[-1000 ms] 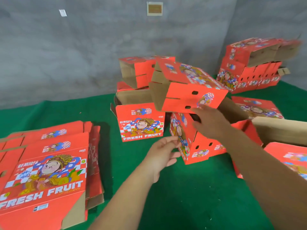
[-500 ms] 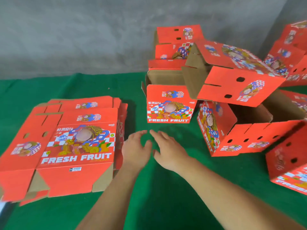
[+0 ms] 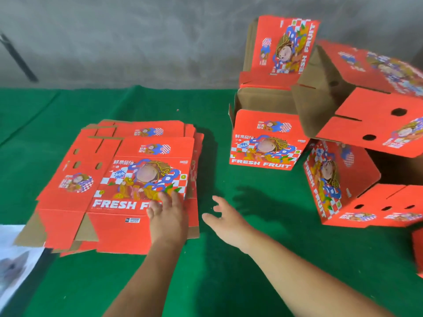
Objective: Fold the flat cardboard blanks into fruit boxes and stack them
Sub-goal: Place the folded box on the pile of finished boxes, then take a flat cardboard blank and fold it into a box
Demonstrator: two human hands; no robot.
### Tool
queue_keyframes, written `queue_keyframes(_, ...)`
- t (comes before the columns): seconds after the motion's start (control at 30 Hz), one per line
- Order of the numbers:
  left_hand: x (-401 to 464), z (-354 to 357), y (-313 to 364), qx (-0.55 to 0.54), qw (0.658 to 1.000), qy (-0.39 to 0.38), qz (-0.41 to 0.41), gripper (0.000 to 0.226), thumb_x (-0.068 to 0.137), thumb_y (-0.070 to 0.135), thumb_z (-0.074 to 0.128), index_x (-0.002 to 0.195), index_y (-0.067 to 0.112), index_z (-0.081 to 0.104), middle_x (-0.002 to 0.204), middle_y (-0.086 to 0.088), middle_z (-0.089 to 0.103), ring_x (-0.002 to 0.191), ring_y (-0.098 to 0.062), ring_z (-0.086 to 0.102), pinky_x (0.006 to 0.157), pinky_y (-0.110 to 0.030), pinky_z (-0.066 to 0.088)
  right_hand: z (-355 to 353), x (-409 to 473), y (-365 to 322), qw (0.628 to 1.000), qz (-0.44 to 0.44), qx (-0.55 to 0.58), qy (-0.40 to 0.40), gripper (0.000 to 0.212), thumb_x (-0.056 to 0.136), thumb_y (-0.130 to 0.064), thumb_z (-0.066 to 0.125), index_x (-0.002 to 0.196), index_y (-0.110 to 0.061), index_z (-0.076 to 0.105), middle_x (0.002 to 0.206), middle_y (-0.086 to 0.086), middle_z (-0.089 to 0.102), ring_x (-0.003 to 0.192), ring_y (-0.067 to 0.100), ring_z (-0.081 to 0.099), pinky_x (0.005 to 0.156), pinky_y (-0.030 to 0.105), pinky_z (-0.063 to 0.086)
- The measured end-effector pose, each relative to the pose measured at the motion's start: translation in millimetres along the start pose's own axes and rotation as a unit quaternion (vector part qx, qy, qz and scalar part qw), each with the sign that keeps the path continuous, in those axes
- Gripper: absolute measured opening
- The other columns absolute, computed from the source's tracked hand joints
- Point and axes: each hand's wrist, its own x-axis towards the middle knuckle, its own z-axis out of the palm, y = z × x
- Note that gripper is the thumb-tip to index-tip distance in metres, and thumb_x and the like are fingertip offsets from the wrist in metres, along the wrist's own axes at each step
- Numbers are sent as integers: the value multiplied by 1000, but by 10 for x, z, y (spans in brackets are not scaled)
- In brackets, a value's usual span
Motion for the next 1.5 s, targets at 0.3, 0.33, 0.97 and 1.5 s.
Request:
queue_keyframes(0.3, -792, -338, 991, -209, 946, 62, 241, 58, 105, 31, 44, 161, 23, 29, 167, 3, 29, 155, -28, 21, 127, -39, 14, -541, -24, -225, 894, 12, 422, 153, 15, 102, -12, 59, 114, -16, 67, 111, 10, 75, 100, 27, 73, 94, 43, 57)
queue_keyframes(0.33, -827, -331, 1004, -258, 930, 61, 254, 57, 104, 36, 47, 159, 22, 36, 166, 5, 32, 156, -22, 21, 128, -39, 14, -645, -73, -188, 892, 15, 423, 159, 18, 103, -12, 59, 119, -15, 66, 114, 11, 75, 104, 30, 72, 96, 46, 56)
queue_keyframes(0.97, -328, -307, 26, -630, 773, 12, -71, 25, 100, 45, 61, 116, 25, 63, 107, -1, 66, 109, -29, 63, 90, -43, 48, -1673, -1212, 574, 924, -67, 297, 230, 24, 97, -26, 68, 116, -39, 73, 126, 2, 73, 124, 32, 63, 114, 62, 39)
queue_keyframes(1.5, -709, -459, 537, -792, 561, -234, -58, 59, 97, 69, 41, 115, 26, 77, 115, -11, 76, 102, -33, 74, 76, -43, 61, -1674, -1289, 295, 952, -113, 99, 267, 51, 95, -43, 68, 135, -46, 37, 120, -25, 57, 100, -7, 60, 84, 29, 52)
